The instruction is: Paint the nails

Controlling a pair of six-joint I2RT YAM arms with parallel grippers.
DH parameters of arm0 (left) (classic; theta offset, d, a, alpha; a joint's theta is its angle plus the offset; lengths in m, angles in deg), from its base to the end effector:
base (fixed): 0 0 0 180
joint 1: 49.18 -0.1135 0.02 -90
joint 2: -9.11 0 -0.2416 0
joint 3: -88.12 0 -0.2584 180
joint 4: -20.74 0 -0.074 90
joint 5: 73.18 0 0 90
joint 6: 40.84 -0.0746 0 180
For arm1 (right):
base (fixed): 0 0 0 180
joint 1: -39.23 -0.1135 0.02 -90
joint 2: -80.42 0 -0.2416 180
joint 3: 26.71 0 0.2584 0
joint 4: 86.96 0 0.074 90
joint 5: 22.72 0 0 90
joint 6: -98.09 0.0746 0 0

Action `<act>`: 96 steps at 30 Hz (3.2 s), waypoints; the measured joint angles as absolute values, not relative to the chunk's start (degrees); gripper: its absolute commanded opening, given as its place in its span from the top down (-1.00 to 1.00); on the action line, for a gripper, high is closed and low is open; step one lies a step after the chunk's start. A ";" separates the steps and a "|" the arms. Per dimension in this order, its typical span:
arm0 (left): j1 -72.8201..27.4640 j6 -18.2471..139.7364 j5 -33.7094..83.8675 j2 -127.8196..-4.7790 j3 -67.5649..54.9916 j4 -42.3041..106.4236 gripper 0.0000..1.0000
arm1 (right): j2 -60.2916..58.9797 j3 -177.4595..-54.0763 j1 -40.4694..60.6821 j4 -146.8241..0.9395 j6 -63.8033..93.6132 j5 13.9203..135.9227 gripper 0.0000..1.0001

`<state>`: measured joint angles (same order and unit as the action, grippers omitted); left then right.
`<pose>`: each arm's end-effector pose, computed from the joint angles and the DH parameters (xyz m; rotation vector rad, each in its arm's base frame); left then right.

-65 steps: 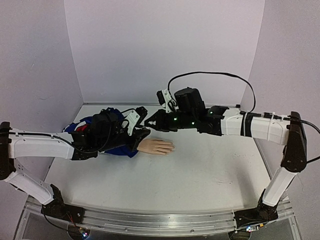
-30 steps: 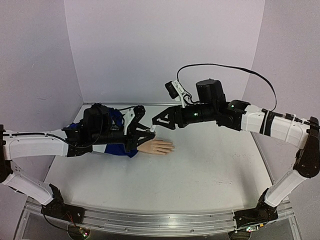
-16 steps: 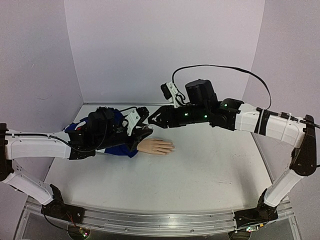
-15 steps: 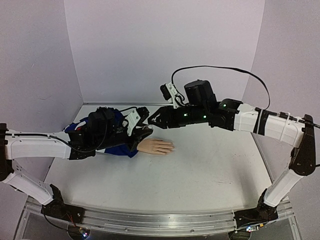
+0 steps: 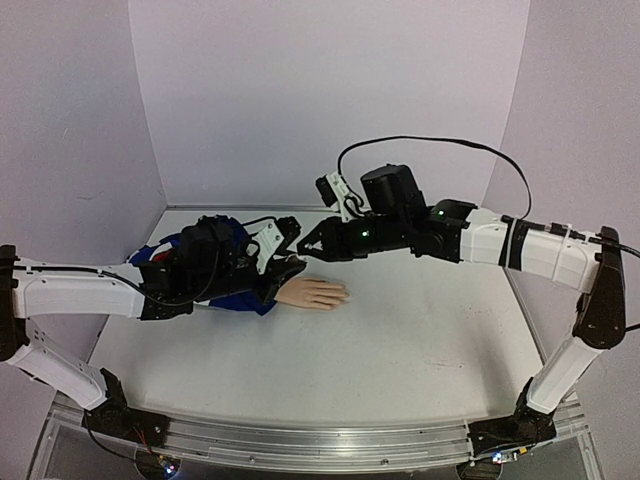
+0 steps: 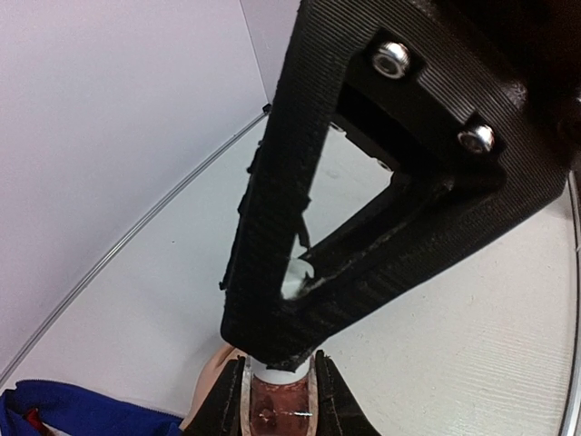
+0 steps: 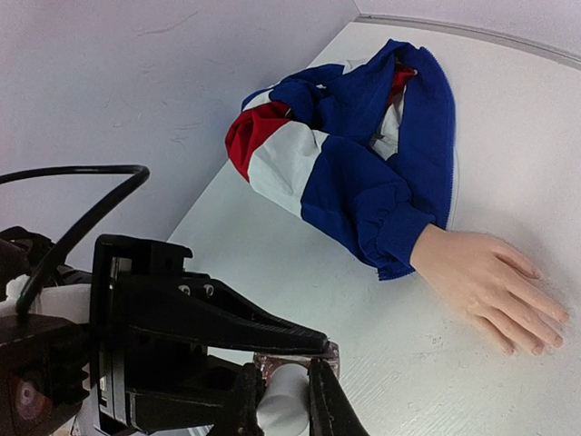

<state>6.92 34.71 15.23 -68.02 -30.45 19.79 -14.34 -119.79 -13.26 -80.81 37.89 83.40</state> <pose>0.2017 -0.2965 0.2413 1.0553 1.5262 -0.4844 0.2531 0.3637 0.3268 -0.5943 1.7882 1.2723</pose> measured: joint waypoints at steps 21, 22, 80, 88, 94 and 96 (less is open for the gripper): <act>-5.91 46.62 78.18 -68.76 -27.32 31.09 1.00 | -14.16 -117.28 -12.25 -80.72 5.63 118.00 1.00; -5.93 47.62 81.15 -69.30 -26.69 31.11 1.00 | -14.16 -117.71 -12.36 -80.15 4.47 118.96 1.00; 7.03 26.16 12.24 -66.18 -29.44 27.70 1.00 | -18.01 -119.97 -12.91 -82.93 39.18 88.32 1.00; 3.18 30.01 30.88 -63.47 -29.40 32.54 1.00 | -17.61 -119.49 -11.44 -80.19 24.30 102.31 1.00; -4.14 44.54 72.54 -66.18 -24.02 38.41 1.00 | -14.77 -119.90 -11.73 -74.14 5.50 117.28 1.00; -4.23 47.32 76.89 -66.53 -23.30 38.33 1.00 | -13.96 -120.53 -12.34 -72.89 1.59 118.70 1.00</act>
